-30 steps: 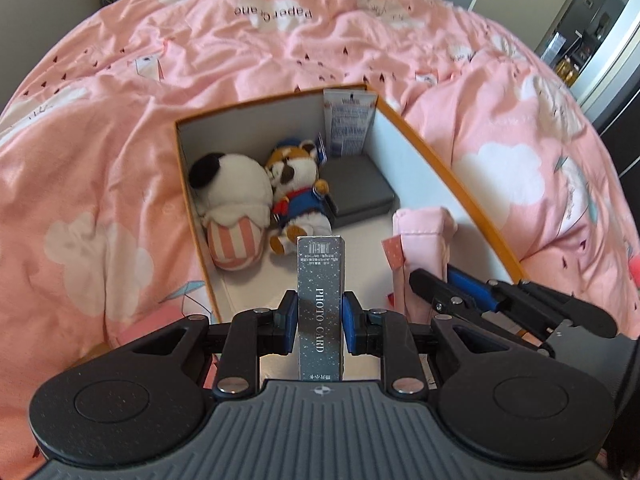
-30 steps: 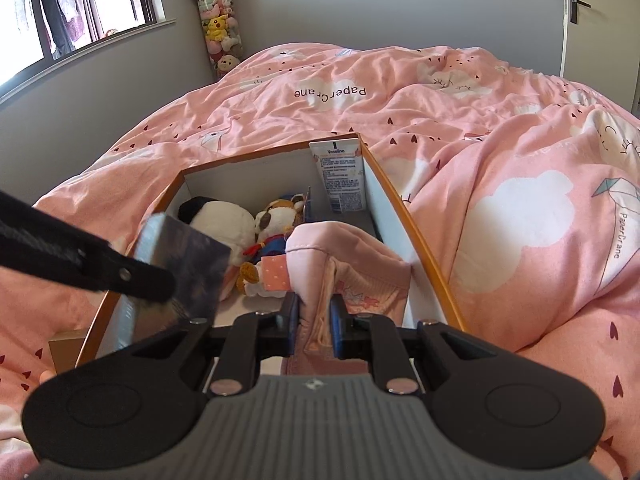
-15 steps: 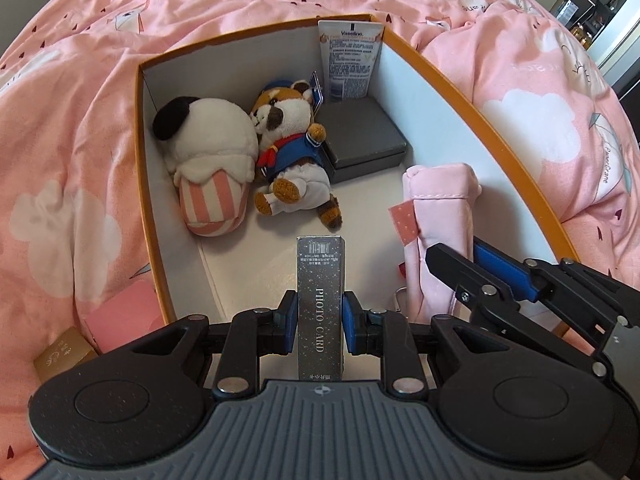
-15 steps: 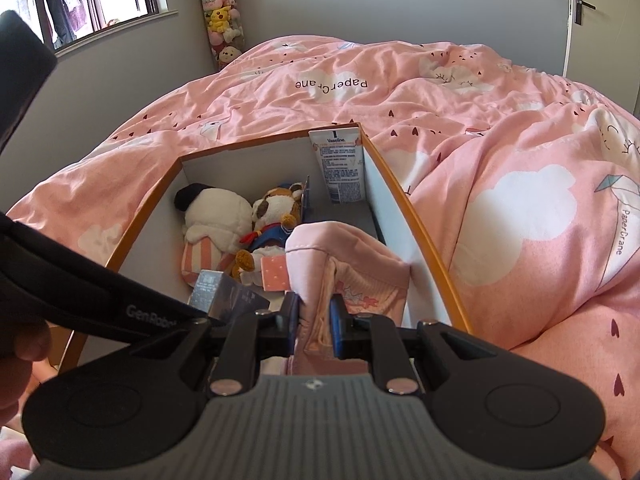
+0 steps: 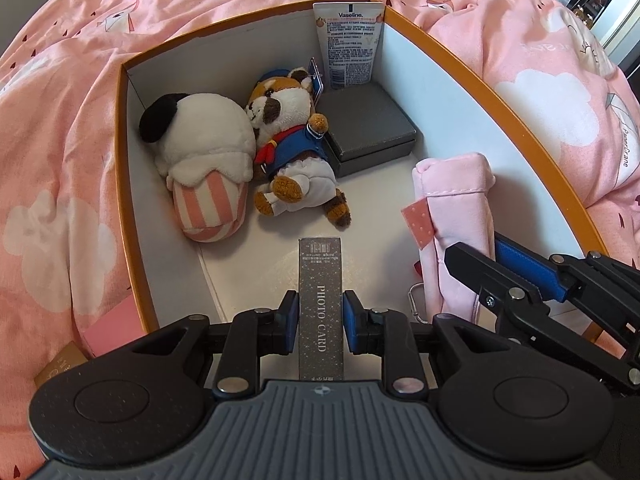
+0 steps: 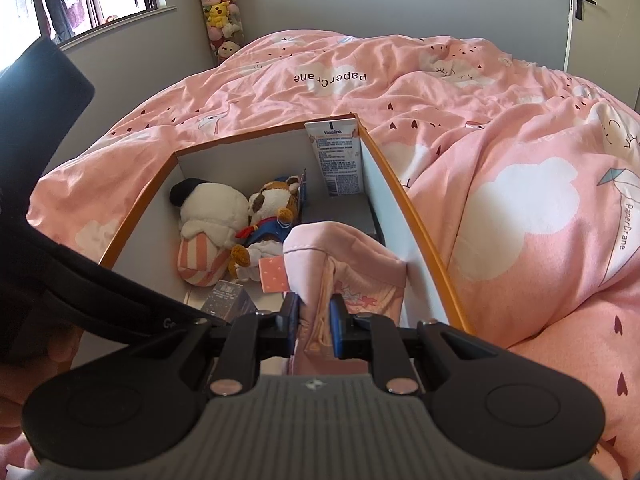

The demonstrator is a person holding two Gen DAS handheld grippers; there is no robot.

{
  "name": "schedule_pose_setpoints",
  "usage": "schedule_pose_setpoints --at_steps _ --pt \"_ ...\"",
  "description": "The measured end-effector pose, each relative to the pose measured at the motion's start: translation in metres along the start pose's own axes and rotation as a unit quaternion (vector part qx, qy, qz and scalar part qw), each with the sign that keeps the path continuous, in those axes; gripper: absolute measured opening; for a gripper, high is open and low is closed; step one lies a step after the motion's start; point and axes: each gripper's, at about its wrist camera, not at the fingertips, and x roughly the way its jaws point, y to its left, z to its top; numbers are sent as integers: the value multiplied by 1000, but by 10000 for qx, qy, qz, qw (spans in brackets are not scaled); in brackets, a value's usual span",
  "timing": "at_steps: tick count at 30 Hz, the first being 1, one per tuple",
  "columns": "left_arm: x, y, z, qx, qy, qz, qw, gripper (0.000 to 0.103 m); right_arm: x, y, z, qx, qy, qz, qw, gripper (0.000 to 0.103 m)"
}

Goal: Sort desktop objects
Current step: 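Carry the photo card box into the orange box and open the left gripper, then lower the pink pouch into the orange box with the right gripper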

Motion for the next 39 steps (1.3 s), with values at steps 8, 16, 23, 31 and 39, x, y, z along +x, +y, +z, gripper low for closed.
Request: schedule_pose_setpoints --at_steps 8,16,23,31,39 --pt "-8 -5 -2 225 -279 254 9990 32 0 1 0 8 1 5 10000 17" --pt "-22 -4 -3 455 -544 744 9947 34 2 1 -1 -12 24 16 10000 17" --pt "-35 -4 -9 721 -817 1102 9879 34 5 -7 3 268 116 394 9988 18" --pt "-41 -1 -16 1028 -941 1210 9828 34 10 -18 10 682 335 864 9934 18" --pt "-69 17 -15 669 -1264 816 9863 34 17 -8 17 951 632 1592 9806 18"
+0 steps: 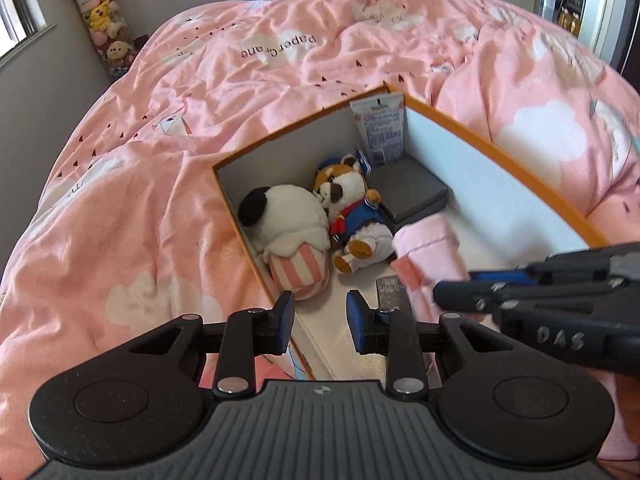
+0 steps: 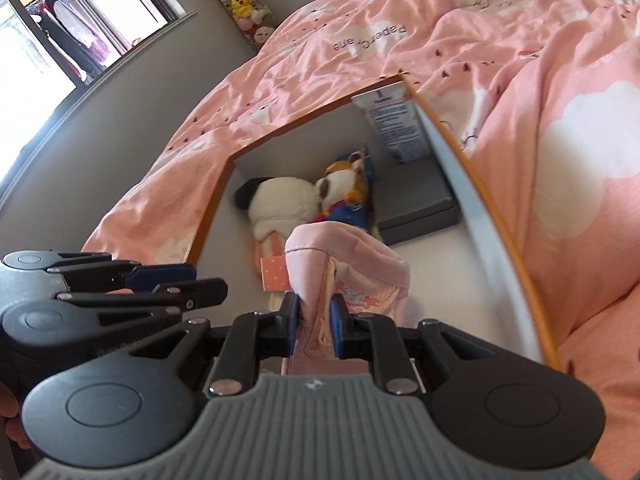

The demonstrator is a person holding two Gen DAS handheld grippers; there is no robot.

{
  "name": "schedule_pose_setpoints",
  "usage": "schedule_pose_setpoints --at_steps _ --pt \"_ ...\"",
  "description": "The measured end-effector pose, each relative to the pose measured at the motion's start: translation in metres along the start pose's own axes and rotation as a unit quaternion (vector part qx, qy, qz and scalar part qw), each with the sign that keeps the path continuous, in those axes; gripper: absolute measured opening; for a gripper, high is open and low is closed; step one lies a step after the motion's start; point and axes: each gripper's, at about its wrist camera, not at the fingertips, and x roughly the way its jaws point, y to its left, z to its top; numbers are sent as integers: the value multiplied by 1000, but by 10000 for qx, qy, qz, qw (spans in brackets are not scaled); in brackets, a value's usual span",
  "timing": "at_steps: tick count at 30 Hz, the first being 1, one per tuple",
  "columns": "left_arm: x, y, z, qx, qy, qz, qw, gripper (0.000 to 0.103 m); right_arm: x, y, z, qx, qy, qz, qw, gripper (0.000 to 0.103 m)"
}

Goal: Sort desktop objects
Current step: 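Lower the pink pouch into the orange box with the right gripper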

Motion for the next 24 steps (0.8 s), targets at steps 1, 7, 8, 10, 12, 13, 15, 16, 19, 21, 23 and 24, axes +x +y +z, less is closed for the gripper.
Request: schedule_pose_setpoints --at_steps 1,7,8,10,12,13,15,16,19,21,23,24 --pt "-3 3 1 -54 -34 2 10000 34 2 4 0 -45 28 23 10000 18" --pt "-16 22 -1 -314 -199 -42 9993 34 21 21 2 -203 288 105 9993 18" --pt "-17 24 -1 -359 -205 -67 9991 34 25 21 3 -162 350 176 9991 18" --pt "-18 30 -3 -453 -205 -105 9987 34 32 23 3 -119 425 238 9987 18" --pt "-18 35 -5 -529 -193 -111 9984 34 36 26 4 -132 466 255 9985 18" --pt "-18 37 -6 -563 -192 -108 9982 34 37 28 4 -161 466 229 9985 18" --pt "-17 41 -8 -625 -199 -115 9978 34 34 28 7 -197 408 131 9989 18" --pt "-18 44 -9 -662 -201 -130 9975 34 33 27 10 -176 372 81 9991 18" --pt "-18 51 -12 -799 -211 -188 9964 34 26 21 22 22 251 96 9996 17" --pt "-17 55 -13 -879 -217 -207 9957 34 25 26 28 9 252 221 9994 17" --pt "-17 58 -14 -931 -218 -219 9952 34 30 38 29 -168 309 214 9992 17" --pt "-17 59 -14 -941 -225 -231 9950 34 35 44 28 -283 352 142 9989 17"
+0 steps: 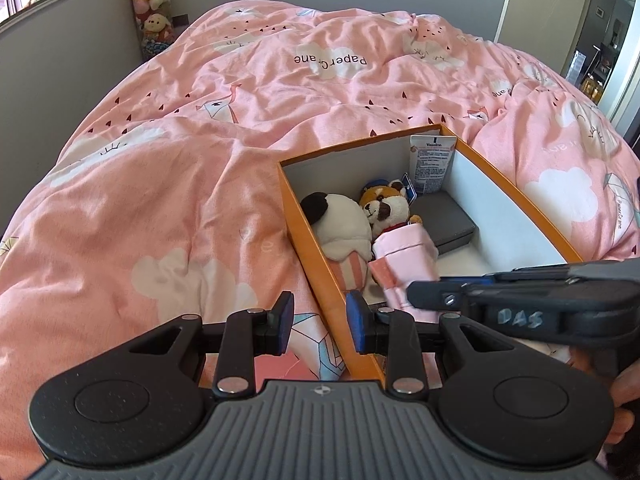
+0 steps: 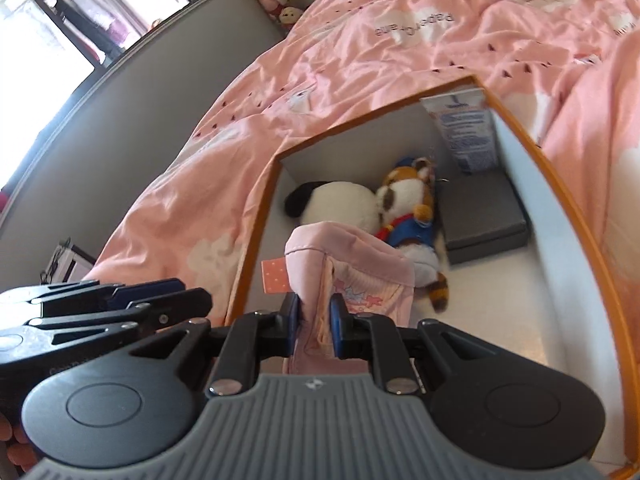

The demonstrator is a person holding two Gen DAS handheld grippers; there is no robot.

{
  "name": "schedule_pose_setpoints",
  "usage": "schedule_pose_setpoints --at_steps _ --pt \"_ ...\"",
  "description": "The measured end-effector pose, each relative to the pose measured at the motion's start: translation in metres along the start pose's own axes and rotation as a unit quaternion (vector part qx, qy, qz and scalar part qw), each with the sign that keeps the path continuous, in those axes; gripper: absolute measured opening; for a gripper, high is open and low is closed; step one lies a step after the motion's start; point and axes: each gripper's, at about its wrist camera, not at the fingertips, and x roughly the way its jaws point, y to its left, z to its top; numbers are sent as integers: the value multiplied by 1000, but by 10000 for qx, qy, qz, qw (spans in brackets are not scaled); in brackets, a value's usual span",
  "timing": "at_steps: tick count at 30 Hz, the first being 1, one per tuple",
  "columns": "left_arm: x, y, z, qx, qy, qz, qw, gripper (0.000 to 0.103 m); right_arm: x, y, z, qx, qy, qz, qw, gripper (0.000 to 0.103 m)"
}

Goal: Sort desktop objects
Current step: 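Lower the pink pouch into the orange box with the right gripper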

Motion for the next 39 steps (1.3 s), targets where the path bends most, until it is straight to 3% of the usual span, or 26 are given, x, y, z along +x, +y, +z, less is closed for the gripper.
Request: schedule_pose_setpoints --at_steps 6,14,18,25,27,35,39 --pt "-1 4 0 -57 -39 -42 10000 34 20 14 -2 -267 228 -49 9994 17" --pt "-3 14 -1 -274 -110 -182 9994 34 -12 -6 12 -414 117 -641 9970 17" --pt "-1 18 -2 -355 -99 -222 9991 34 1 -21 13 -320 581 -895 9938 17" --pt "-4 25 -4 -459 -136 -219 9986 34 48 -7 -1 -866 1321 -1320 9786 18" --pt "-4 28 -5 -495 -141 -216 9984 34 56 -3 -1 -976 1357 -1428 9755 18" --pt "1 30 -7 -545 -57 -345 9979 34 63 -4 8 -685 1468 -1081 9809 19" --pt "2 28 -9 -522 -52 -386 9979 34 59 -6 10 -608 1467 -1003 9822 25"
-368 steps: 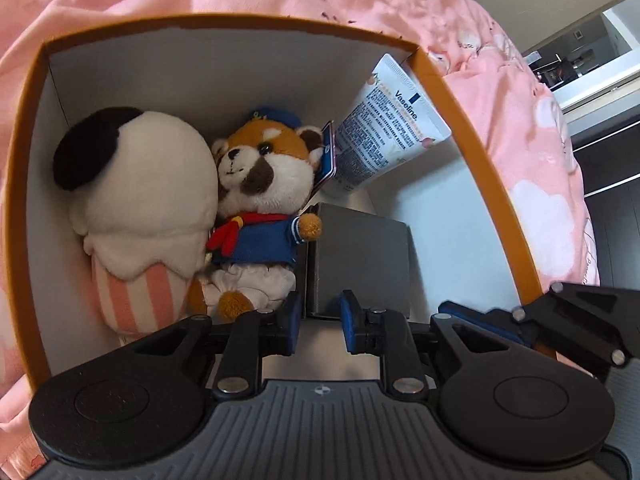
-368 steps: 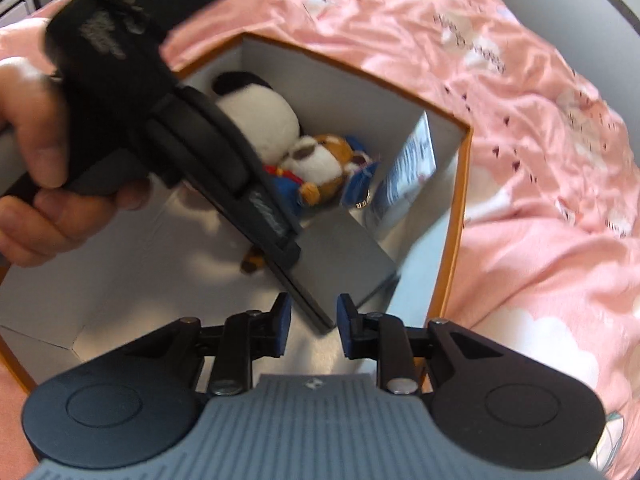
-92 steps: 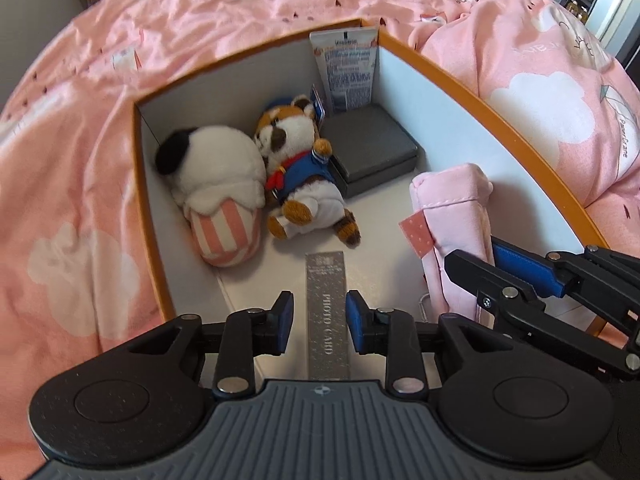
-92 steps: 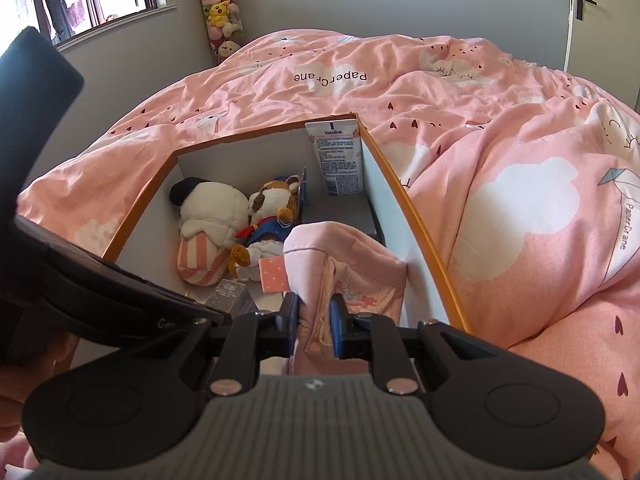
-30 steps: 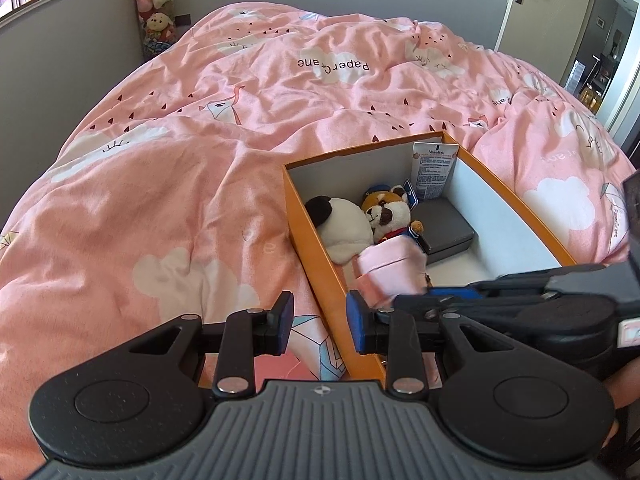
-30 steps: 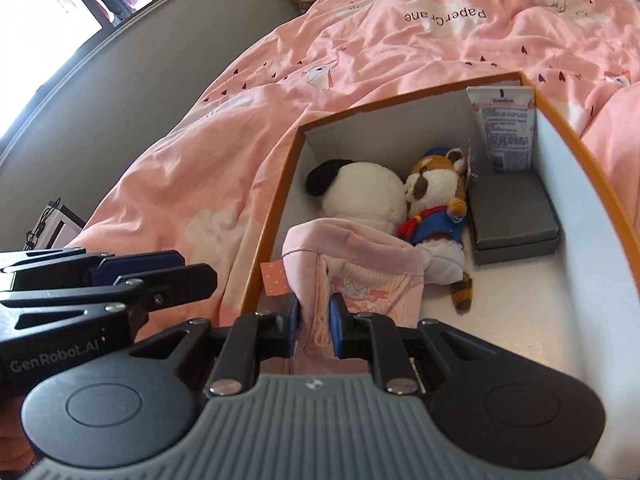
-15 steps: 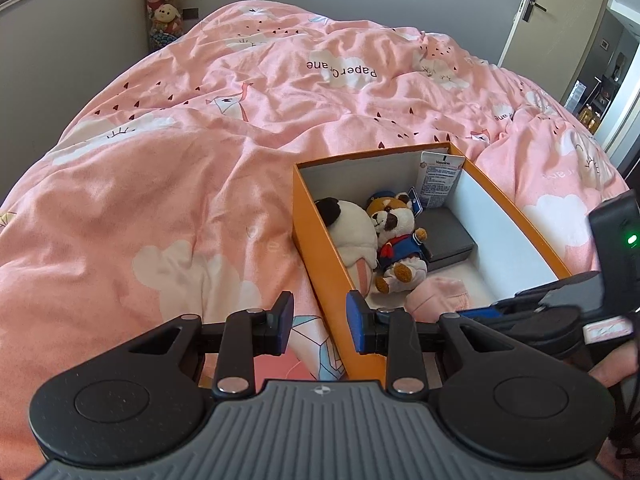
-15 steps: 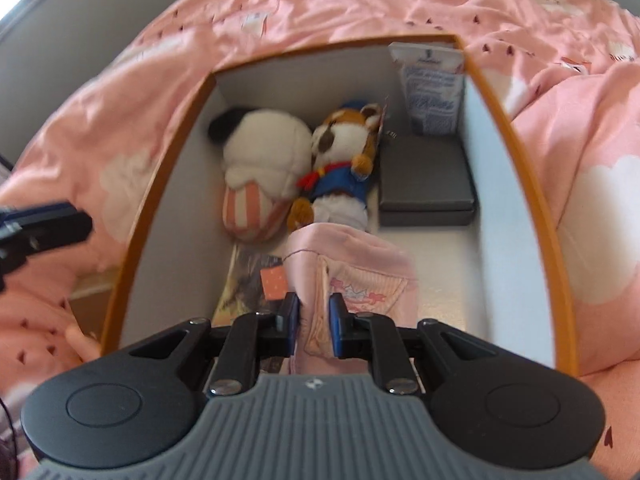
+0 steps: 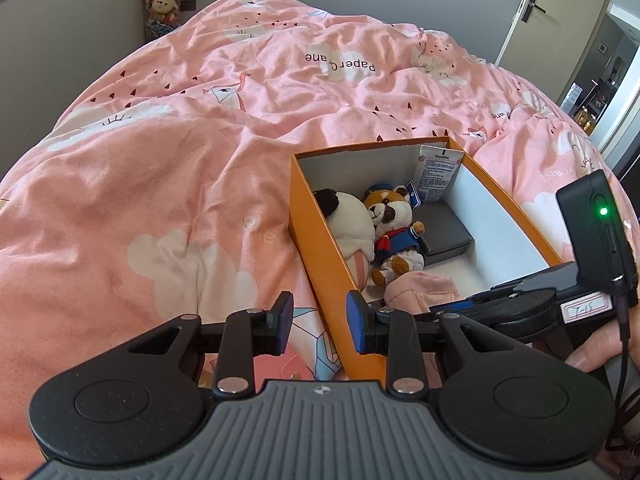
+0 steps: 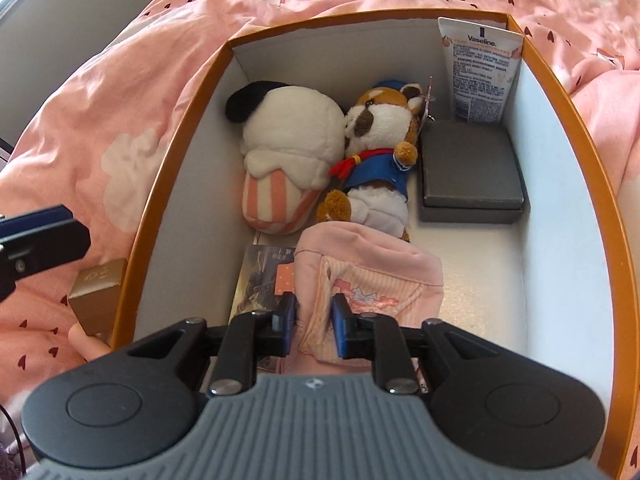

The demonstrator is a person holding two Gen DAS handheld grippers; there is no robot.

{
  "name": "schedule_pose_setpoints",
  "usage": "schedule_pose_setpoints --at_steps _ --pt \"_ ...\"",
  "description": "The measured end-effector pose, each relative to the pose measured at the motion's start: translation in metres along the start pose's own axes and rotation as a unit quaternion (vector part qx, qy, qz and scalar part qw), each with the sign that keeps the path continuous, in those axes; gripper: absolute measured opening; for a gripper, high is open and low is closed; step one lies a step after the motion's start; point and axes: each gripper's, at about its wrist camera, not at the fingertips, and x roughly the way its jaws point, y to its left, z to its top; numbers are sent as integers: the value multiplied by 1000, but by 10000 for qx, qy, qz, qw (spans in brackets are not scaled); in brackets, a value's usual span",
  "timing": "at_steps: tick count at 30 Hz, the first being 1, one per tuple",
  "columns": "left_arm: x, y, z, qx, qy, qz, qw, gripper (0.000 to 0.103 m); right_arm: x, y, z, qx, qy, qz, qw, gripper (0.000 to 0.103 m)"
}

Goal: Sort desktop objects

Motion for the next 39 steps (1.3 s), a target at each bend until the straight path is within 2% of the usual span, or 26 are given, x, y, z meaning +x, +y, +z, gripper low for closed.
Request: schedule_pose_setpoints --at_steps 3,9,13,16,21,23,25,30,32,33,37,39 --pt "0 0 0 -26 2 10 10000 34 -10 1 -2 -2 -117 1 9999 26" --pt "2 4 -1 -79 13 3 10000 34 -16 18 -11 -437 -140 11 9989 27" --pt "0 4 -2 -73 -19 -22 10000 34 -5 12 -9 -437 47 -373 9983 20" --pt "1 5 -2 -84 -9 -13 10000 34 -2 4 -9 -369 36 -592 9976 20" --pt "1 5 -1 -102 11 -17 9999 34 -18 4 -9 -79 -198 -55 9998 23" --pt "1 5 -1 -82 -1 -43 10000 34 -19 8 -8 30 -128 384 9992 23" --pt "-1 5 -1 -82 -11 -61 9999 34 -13 12 -6 111 47 642 9979 23" --pt "-3 8 -3 -140 -23 -60 9999 34 11 9 3 373 403 474 9974 24" --pt "-3 10 -3 -172 -13 -60 9998 34 20 5 4 489 570 502 9959 29" --pt "-3 11 -3 -187 -5 -61 9998 34 23 3 4 531 618 505 9954 36" --pt "1 13 -3 -214 35 -68 9997 34 33 -5 5 774 809 764 9908 36" --pt "2 13 -3 -200 46 -76 9998 34 37 -6 7 818 815 740 9906 35"
